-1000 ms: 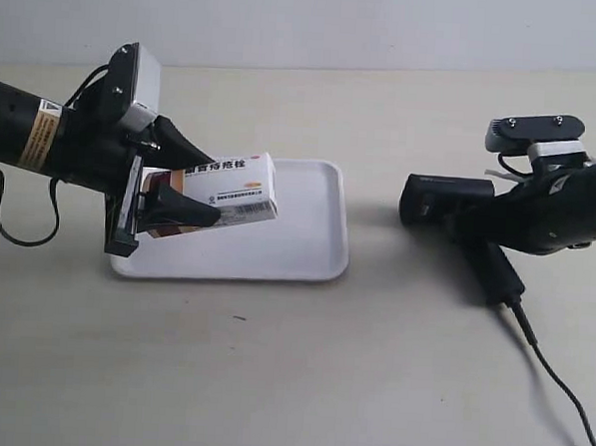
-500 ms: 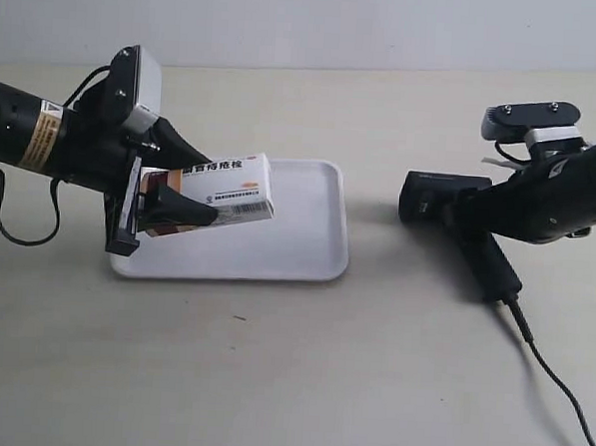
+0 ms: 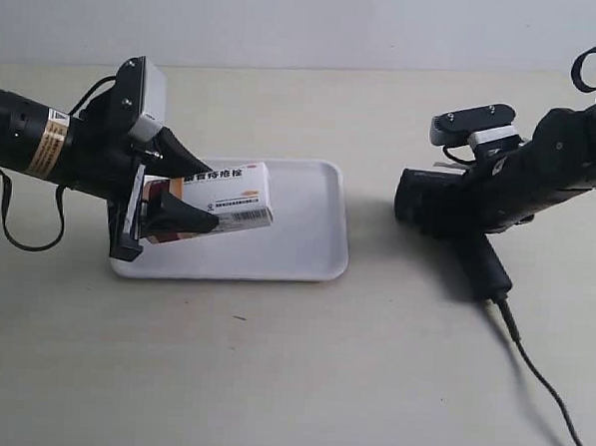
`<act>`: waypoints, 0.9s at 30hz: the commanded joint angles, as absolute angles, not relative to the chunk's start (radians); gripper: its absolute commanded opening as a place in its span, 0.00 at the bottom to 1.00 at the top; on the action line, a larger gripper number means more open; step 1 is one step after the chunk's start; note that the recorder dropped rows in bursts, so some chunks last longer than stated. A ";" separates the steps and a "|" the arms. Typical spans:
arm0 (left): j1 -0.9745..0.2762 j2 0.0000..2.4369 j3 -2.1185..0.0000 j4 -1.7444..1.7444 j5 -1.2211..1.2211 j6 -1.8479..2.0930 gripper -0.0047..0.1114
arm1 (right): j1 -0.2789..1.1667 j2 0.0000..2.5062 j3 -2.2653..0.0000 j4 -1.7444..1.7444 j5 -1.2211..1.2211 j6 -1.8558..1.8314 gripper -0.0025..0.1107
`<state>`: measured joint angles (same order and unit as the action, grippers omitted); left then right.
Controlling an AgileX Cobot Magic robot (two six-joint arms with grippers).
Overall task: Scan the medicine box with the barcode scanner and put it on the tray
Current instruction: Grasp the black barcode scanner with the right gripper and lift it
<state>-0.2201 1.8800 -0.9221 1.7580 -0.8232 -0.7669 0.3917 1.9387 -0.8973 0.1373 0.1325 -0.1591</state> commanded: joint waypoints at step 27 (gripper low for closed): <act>-0.218 1.918 -0.934 1.741 -0.849 -0.702 0.04 | 0.453 1.710 -0.909 -0.127 0.260 -0.244 0.02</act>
<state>-0.2201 1.9153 -0.9274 1.7559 -0.8382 -0.7127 0.4532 1.7133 -0.8994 -0.1036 0.2890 -0.2361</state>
